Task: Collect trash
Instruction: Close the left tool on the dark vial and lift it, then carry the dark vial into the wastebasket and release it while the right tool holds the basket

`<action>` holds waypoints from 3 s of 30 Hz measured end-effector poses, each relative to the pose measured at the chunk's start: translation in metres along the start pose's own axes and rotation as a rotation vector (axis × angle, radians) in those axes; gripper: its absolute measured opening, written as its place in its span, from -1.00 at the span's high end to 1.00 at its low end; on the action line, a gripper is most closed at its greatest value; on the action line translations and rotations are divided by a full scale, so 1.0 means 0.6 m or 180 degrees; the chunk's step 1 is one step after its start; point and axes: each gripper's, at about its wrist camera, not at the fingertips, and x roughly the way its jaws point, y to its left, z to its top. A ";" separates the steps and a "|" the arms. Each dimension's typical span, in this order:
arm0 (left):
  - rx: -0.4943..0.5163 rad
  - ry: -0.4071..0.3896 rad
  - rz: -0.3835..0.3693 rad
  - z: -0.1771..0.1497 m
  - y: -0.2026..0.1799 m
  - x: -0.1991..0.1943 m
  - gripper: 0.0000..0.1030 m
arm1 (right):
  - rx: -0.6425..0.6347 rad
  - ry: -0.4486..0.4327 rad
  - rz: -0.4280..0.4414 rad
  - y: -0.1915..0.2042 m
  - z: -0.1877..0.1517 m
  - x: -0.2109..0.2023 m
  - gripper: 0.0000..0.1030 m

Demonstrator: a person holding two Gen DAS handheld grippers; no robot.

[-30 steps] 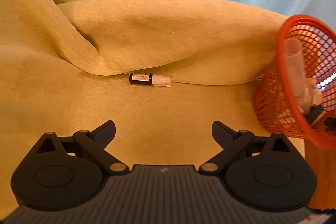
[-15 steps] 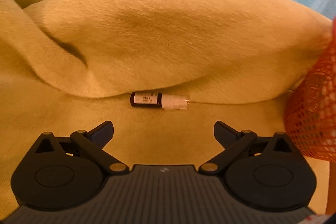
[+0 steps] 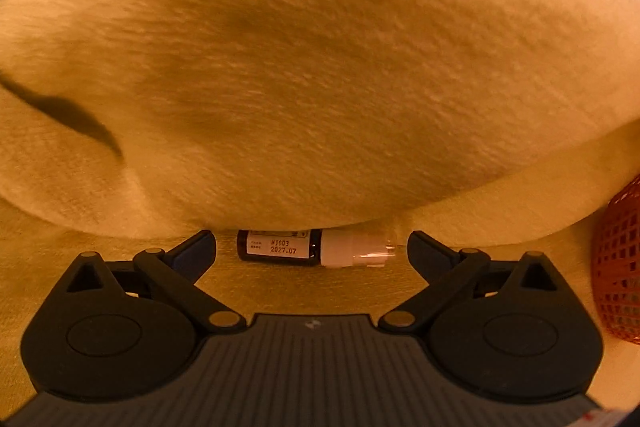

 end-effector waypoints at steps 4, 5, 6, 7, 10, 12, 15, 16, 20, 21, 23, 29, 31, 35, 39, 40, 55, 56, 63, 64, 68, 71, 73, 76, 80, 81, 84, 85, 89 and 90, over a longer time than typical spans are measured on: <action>0.0018 0.0035 0.0007 -0.004 0.001 0.015 -0.83 | 0.0031 -0.0017 0.0021 -0.003 0.000 -0.001 0.95; 0.0010 0.0034 -0.0006 -0.005 0.002 0.017 -0.82 | 0.0035 -0.0021 0.0023 -0.004 -0.001 -0.001 0.95; -0.0006 0.0038 -0.0013 -0.005 0.003 0.020 -0.79 | 0.0041 -0.0023 0.0026 -0.004 -0.001 0.000 0.95; -0.0019 0.0040 -0.0024 -0.005 0.003 0.021 -0.69 | 0.0045 -0.0022 0.0027 -0.004 -0.001 0.000 0.95; 0.0001 0.0036 0.0015 -0.007 -0.003 0.023 -0.68 | 0.0044 -0.0020 0.0024 -0.004 -0.002 0.000 0.96; 0.0016 0.0034 0.0039 -0.010 -0.007 0.018 -0.67 | 0.0051 -0.0016 0.0025 -0.005 -0.003 0.001 0.96; 0.0048 0.0073 0.0045 -0.019 -0.014 0.003 -0.67 | 0.0062 -0.0013 0.0017 -0.003 -0.003 0.000 0.96; 0.0052 0.0089 0.0033 -0.024 -0.016 -0.005 -0.67 | 0.0064 -0.0011 0.0015 -0.003 -0.003 -0.001 0.96; 0.0061 0.0125 0.0032 -0.045 -0.026 -0.046 -0.67 | 0.0059 -0.0003 0.0000 -0.002 -0.001 -0.002 0.96; 0.0045 0.0135 0.0031 -0.051 -0.028 -0.060 -0.67 | 0.0053 -0.0001 -0.0005 -0.002 -0.002 -0.001 0.96; 0.0007 0.0134 0.0028 -0.061 -0.033 -0.086 -0.67 | 0.0040 0.0007 -0.0018 -0.001 -0.002 -0.001 0.95; -0.0177 0.0125 0.0011 -0.085 -0.052 -0.163 -0.67 | 0.0041 0.0043 -0.0054 0.000 0.001 -0.001 0.95; -0.0206 0.0109 0.0002 -0.095 -0.064 -0.193 -0.67 | 0.0033 0.0057 -0.0072 0.002 0.002 -0.001 0.95; -0.0313 0.0055 -0.0012 -0.095 -0.065 -0.251 -0.67 | 0.0012 0.0081 -0.0113 0.007 0.004 -0.002 0.95; -0.0365 -0.0007 0.0004 -0.099 -0.076 -0.319 -0.67 | -0.0023 0.0101 -0.0148 0.012 0.006 0.000 0.95; -0.0388 -0.0020 0.0010 -0.101 -0.078 -0.328 -0.67 | -0.0040 0.0104 -0.0162 0.014 0.006 0.001 0.95; -0.0506 -0.0166 -0.0018 -0.108 -0.108 -0.448 -0.68 | -0.0147 0.0179 -0.0288 0.037 0.016 0.006 0.95; -0.0495 -0.0169 -0.0029 -0.105 -0.111 -0.452 -0.67 | -0.0160 0.0182 -0.0299 0.040 0.016 0.006 0.95; -0.0269 -0.0241 -0.0250 -0.065 -0.144 -0.471 -0.68 | -0.0156 0.0191 -0.0325 0.044 0.019 0.009 0.95; -0.0217 -0.0257 -0.0297 -0.056 -0.152 -0.472 -0.68 | -0.0157 0.0190 -0.0328 0.044 0.018 0.008 0.95; 0.0000 -0.0330 -0.0504 -0.019 -0.188 -0.472 -0.68 | -0.0146 0.0183 -0.0335 0.047 0.016 0.008 0.95; 0.0173 -0.0353 -0.0652 0.010 -0.216 -0.466 -0.68 | -0.0127 0.0173 -0.0330 0.048 0.015 0.006 0.95; 0.0284 -0.0354 -0.0738 0.029 -0.238 -0.459 -0.68 | -0.0112 0.0164 -0.0323 0.047 0.015 0.005 0.95; 0.0364 -0.0341 -0.0881 0.051 -0.269 -0.443 -0.69 | -0.0068 0.0145 -0.0307 0.043 0.014 0.006 0.95; 0.0423 -0.0387 -0.0975 0.068 -0.297 -0.430 -0.82 | -0.0027 0.0120 -0.0304 0.045 0.009 0.007 0.95; 0.0423 -0.0409 -0.0977 0.069 -0.300 -0.431 -0.82 | -0.0015 0.0118 -0.0299 0.044 0.007 0.007 0.95; 0.0346 -0.0414 -0.0953 0.067 -0.292 -0.432 -0.82 | 0.0004 0.0105 -0.0288 0.043 0.004 0.007 0.95; 0.0320 -0.0410 -0.0918 0.063 -0.286 -0.434 -0.82 | 0.0014 0.0098 -0.0283 0.043 0.003 0.007 0.95; 0.0194 -0.0346 -0.0758 0.038 -0.255 -0.436 -0.82 | 0.0024 0.0088 -0.0267 0.042 0.003 0.008 0.95; 0.0154 -0.0319 -0.0714 0.030 -0.246 -0.437 -0.82 | 0.0020 0.0085 -0.0267 0.041 0.002 0.008 0.95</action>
